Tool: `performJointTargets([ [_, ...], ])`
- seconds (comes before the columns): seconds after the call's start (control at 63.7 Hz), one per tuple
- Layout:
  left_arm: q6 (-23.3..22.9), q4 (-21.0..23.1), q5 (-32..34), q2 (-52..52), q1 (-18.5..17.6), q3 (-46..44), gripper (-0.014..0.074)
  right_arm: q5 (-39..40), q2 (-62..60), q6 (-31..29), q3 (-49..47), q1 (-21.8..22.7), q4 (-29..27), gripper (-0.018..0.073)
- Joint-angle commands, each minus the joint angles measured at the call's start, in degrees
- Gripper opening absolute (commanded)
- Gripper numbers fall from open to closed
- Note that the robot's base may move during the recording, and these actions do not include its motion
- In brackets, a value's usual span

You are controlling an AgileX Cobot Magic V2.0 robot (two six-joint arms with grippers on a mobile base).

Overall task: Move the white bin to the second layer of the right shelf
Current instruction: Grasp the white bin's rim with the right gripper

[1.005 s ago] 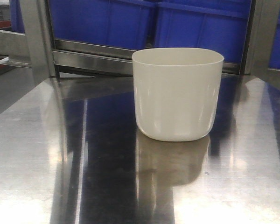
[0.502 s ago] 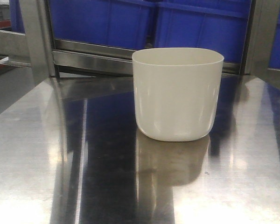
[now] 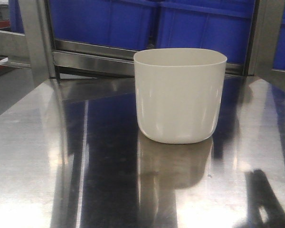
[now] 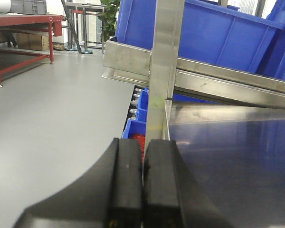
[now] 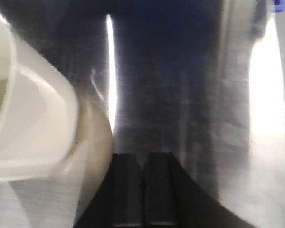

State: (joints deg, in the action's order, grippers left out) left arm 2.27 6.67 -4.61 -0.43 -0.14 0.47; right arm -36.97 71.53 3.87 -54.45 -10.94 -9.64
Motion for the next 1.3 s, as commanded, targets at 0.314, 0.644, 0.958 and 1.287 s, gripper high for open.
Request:
performJointTargets([
  [0.314,-0.3,0.0,4.6,-0.9,-0.4,1.6,0.0085,-6.9,12.0,17.9,-18.1,-9.5,7.4,0.0057],
  [0.644,-0.3,0.0,4.6,-0.9,-0.4,1.6,0.0085,-12.1,15.3,21.5,-23.7,-12.3,7.8,0.0057],
  [0.958,-0.3,0.0,4.6,-0.9,-0.4,1.6,0.0085,-12.5,16.4,21.4,-23.7,-12.4,8.0,0.0360],
  [1.287,-0.3,0.0,4.6,-0.9,-0.4,1.6,0.0085,-12.2,16.4,21.4,-23.8,-12.4,6.6,0.0477],
])
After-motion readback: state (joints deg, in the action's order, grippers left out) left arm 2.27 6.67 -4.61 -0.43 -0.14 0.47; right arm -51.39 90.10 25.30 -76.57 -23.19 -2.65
